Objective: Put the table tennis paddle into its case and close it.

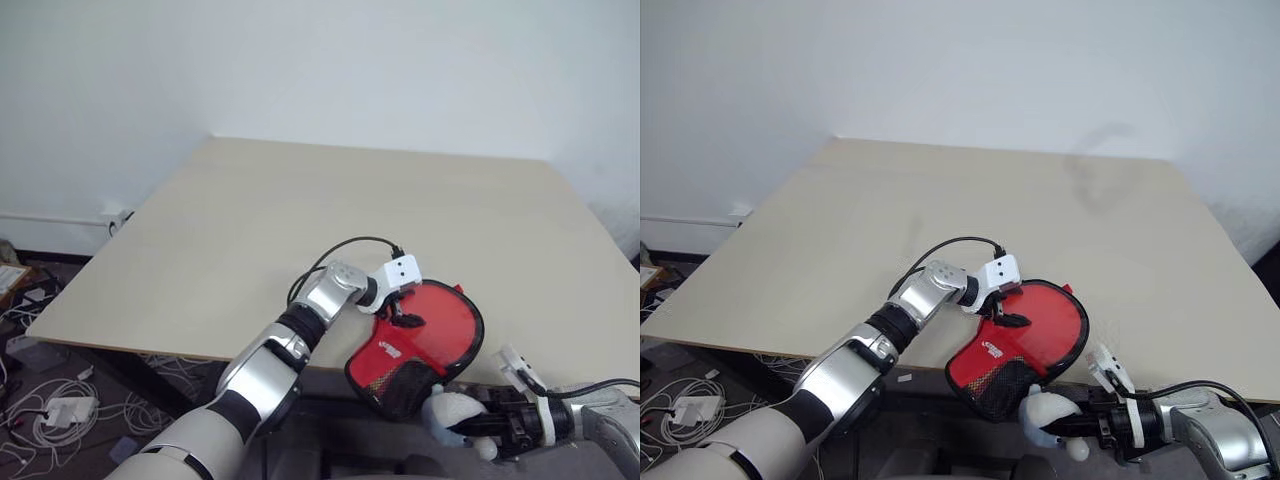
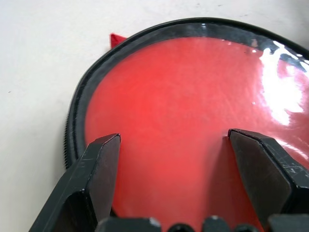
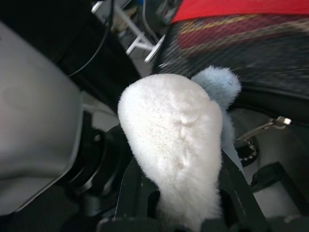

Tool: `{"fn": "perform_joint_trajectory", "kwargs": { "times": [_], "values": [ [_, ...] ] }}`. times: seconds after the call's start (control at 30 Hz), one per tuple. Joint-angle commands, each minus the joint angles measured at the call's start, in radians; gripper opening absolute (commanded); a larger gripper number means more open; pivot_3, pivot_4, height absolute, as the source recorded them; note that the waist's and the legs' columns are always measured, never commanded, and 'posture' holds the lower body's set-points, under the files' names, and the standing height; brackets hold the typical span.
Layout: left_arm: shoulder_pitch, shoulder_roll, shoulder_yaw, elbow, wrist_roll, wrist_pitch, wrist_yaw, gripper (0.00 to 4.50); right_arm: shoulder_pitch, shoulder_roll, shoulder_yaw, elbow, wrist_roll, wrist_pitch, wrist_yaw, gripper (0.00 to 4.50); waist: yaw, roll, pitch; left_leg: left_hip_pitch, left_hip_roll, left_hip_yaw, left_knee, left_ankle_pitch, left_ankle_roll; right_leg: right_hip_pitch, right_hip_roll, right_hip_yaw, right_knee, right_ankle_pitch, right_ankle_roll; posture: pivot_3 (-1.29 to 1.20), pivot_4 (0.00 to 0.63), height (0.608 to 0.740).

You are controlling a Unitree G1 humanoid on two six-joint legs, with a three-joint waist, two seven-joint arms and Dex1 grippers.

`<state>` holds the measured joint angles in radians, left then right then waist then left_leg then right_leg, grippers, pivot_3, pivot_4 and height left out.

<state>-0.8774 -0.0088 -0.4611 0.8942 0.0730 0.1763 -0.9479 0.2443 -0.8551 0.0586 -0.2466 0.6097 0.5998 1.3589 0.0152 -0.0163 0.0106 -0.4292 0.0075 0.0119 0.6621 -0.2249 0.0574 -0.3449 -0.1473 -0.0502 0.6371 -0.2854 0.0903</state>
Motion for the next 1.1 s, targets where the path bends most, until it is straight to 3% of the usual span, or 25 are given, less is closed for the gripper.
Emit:
{"fn": "perform_joint_trajectory", "kwargs": {
  "times": [0.03,0.33,0.57,0.97,1.1],
  "values": [
    [0.042,0.039,-0.037,0.072,0.08,0.056,0.016,3.79,0.038,-0.061,-0.032,-0.133,0.084,0.068,0.034,0.41,0.0,-0.001,0.001,0.0,0.0,0.0,0.0,0.0,0.0,0.0,0.0,0.0,0.0,0.0,0.0,0.0,0.0,0.716],
    [0.045,0.028,-0.039,0.067,0.081,0.061,0.018,3.79,0.13,-0.15,-0.123,-0.256,0.193,0.137,0.051,0.41,0.001,-0.001,0.001,0.001,0.001,0.0,0.0,0.0,-0.001,0.003,0.0,0.0,-0.003,-0.003,0.005,0.0,0.0,0.716],
    [0.043,0.035,-0.029,0.06,0.076,0.067,0.019,3.79,0.145,-0.152,-0.046,-0.182,0.119,0.073,0.078,0.41,0.003,-0.001,0.001,0.0,-0.001,0.001,0.002,-0.007,0.004,0.007,-0.001,0.0,-0.013,0.0,0.001,0.0,0.0,0.716],
    [0.045,0.046,-0.017,0.059,0.073,0.075,0.021,3.79,0.097,-0.145,-0.035,-0.117,0.112,0.031,0.091,0.41,0.023,-0.001,0.001,0.001,0.0,0.002,0.004,-0.008,0.005,0.007,0.0,0.001,-0.013,0.0,0.001,0.0,0.0,0.716],
    [0.051,0.05,-0.017,0.055,0.072,0.079,0.02,3.79,0.066,-0.155,-0.059,-0.075,0.126,0.054,0.085,1.76,0.022,-0.001,0.001,0.001,0.0,0.002,0.004,-0.008,0.005,0.007,0.0,0.001,-0.013,0.0,0.001,0.0,0.0,0.716]
  ]
}}
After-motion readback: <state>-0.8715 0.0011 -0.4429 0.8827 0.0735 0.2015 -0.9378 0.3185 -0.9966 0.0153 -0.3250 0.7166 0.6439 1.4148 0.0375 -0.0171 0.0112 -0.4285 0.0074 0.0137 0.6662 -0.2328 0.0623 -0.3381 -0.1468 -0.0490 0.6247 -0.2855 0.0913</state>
